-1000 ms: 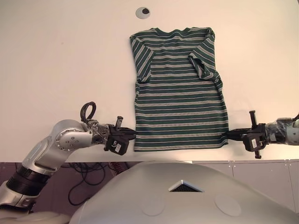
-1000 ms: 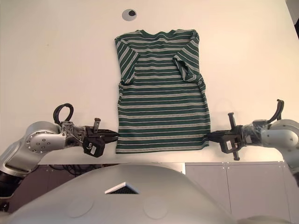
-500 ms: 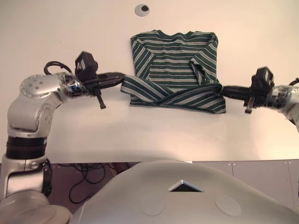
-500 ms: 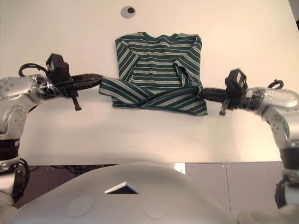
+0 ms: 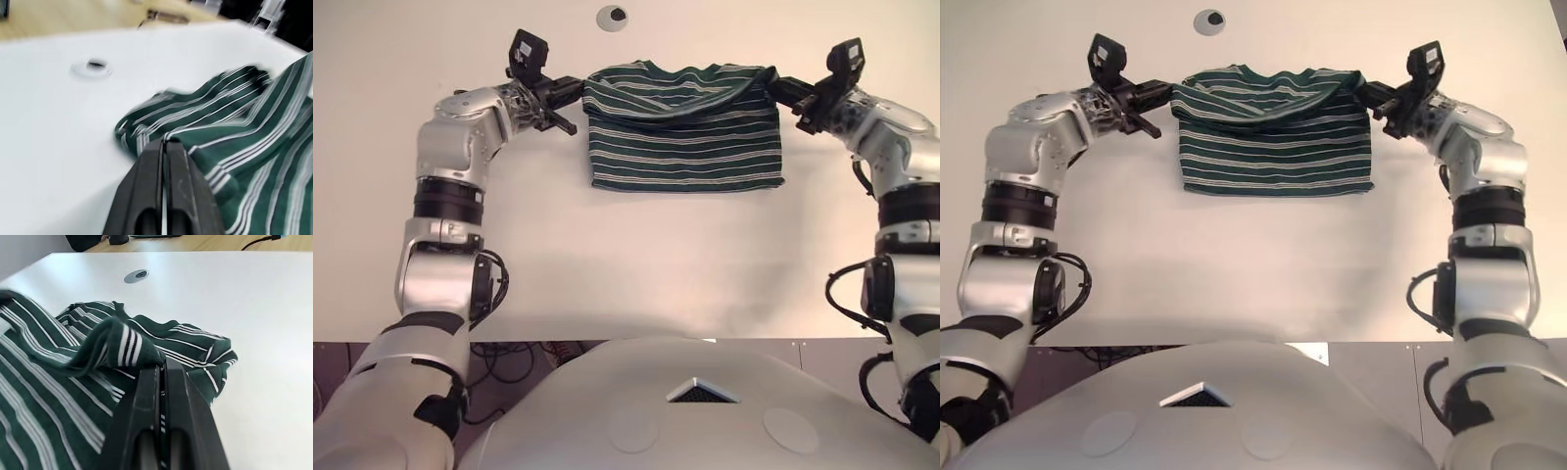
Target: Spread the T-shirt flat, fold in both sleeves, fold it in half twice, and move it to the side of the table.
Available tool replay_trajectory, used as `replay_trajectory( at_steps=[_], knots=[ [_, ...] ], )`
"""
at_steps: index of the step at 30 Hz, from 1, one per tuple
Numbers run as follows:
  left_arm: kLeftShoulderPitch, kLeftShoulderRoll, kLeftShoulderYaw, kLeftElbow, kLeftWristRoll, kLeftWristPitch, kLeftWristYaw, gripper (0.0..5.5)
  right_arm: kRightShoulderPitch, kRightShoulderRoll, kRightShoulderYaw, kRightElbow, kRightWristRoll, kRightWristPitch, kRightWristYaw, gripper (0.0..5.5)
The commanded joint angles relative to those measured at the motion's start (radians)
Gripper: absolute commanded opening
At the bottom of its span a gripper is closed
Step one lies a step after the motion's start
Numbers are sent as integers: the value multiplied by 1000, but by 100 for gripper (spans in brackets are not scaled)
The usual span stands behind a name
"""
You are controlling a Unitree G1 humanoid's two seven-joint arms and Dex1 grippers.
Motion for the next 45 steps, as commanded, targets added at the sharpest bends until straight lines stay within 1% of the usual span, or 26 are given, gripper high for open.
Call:
replay_trajectory(
  at_steps=[1,5,8,10,11,12,13,15,16,18,20,21,23,25,27,29,31,34,36,38,40,43,45],
  knots=[
    [-99,-55,73,174,7,-7,71,41,-124,82,-57,152,-25,6,-88,0],
    [-182,-96,181,327,-24,-12,156,94,-222,134,-159,320,-10,5,-244,0],
    [-237,-105,290,440,-69,-12,236,94,-264,158,-229,416,-10,-5,-391,0],
    [-254,-97,325,483,-61,-81,282,94,-267,165,-229,451,-50,-19,-455,0],
    [-249,-98,319,461,-52,-118,250,94,-264,167,-218,453,-72,-25,-458,0],
    [-237,-101,306,426,-44,-143,205,94,-259,168,-202,449,-95,-39,-450,0],
    [-203,-109,271,343,-45,-147,119,94,-254,168,-186,437,-121,-63,-432,0],
    [-124,-122,191,176,-42,-134,-13,67,-250,169,-182,418,-140,-84,-390,0],
    [-71,-126,134,85,-32,-131,-75,52,-250,170,-184,414,-145,-89,-379,25],
    [15,-133,49,-58,-22,-111,-154,24,-249,171,-192,414,-152,-99,-380,53],
    [62,-140,3,-142,-26,-76,-194,1,-247,167,-198,417,-165,-131,-416,73],
    [73,-140,-17,-160,-14,-66,-197,1,-244,163,-200,415,-172,-159,-444,73],
    [86,-126,-87,-158,65,-71,-178,1,-240,155,-211,390,-185,-236,-482,73],
    [96,-94,-190,-128,181,-70,-161,1,-230,153,-208,346,-195,-300,-470,73],
    [108,-67,-252,-112,242,-40,-177,1,-216,154,-205,302,-198,-338,-446,73],
    [123,-30,-286,-123,280,-12,-198,1,-183,158,-177,238,-220,-363,-394,73],
    [151,18,-319,-150,309,-6,-227,1,-122,162,-118,140,-241,-347,-281,73],
    [224,116,-367,-257,336,-13,-289,1,10,133,25,-28,-328,-381,-128,73],
    [299,208,-379,-378,330,-23,-345,1,127,118,110,-210,-329,-365,7,73],
    [362,272,-359,-504,282,-2,-395,1,217,131,162,-365,-295,-312,89,73],
    [393,294,-300,-630,182,61,-433,1,284,151,199,-474,-268,-250,125,73],
    [339,239,-158,-692,18,181,-413,1,345,159,261,-552,-277,-174,141,73],
    [271,178,-120,-586,13,223,-334,1,359,128,321,-533,-352,-161,146,73]
  ],
)
